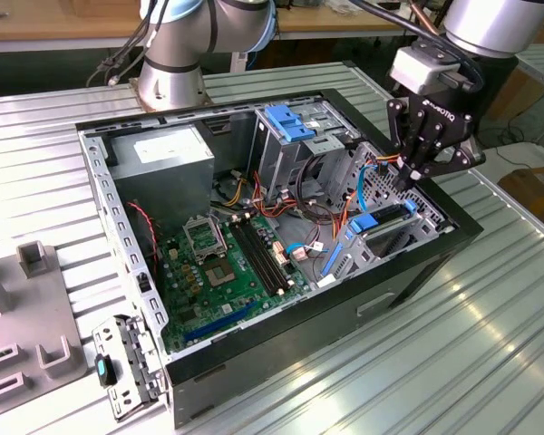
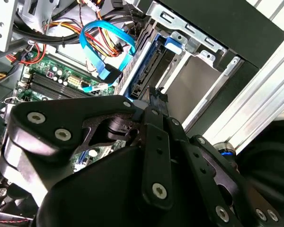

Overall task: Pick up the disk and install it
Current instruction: 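Insert the disk into the insertion slot, then insert the first disk wire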

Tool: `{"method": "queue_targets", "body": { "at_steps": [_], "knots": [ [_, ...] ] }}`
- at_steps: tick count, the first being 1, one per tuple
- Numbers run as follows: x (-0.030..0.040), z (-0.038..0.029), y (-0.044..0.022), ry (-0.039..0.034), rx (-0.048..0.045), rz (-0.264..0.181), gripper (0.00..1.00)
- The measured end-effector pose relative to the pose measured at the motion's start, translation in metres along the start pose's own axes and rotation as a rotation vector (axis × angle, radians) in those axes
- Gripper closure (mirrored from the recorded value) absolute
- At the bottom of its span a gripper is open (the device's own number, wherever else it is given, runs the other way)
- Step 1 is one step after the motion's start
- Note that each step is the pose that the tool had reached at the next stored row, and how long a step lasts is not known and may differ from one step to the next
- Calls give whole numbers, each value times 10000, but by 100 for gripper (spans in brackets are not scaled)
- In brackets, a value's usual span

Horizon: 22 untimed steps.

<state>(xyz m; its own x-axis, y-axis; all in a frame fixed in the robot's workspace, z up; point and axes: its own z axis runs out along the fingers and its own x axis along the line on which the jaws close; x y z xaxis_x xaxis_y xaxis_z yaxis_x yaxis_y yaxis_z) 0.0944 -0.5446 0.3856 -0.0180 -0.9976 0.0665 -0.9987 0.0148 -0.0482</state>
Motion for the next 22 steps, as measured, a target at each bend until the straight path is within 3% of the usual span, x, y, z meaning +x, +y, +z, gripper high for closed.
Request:
{"method": "queue_targets", "body": {
  "at_steps": [6, 8, 9, 10, 13, 15, 19, 22],
  "knots": [
    [1, 2, -19, -24, -26, -3, 89],
    [-2, 6, -98, -26, -119, -6, 89],
    [-8, 14, -234, -26, -216, -13, 89],
    [-23, 17, -274, -25, -233, -15, 89],
    [-224, 30, -408, -26, -254, -16, 89],
    [-365, 33, -451, -26, -255, -22, 89],
    [-490, 42, -486, -29, -249, -121, 89],
    [-503, 64, -485, -61, -192, -991, 89]
  ]
}}
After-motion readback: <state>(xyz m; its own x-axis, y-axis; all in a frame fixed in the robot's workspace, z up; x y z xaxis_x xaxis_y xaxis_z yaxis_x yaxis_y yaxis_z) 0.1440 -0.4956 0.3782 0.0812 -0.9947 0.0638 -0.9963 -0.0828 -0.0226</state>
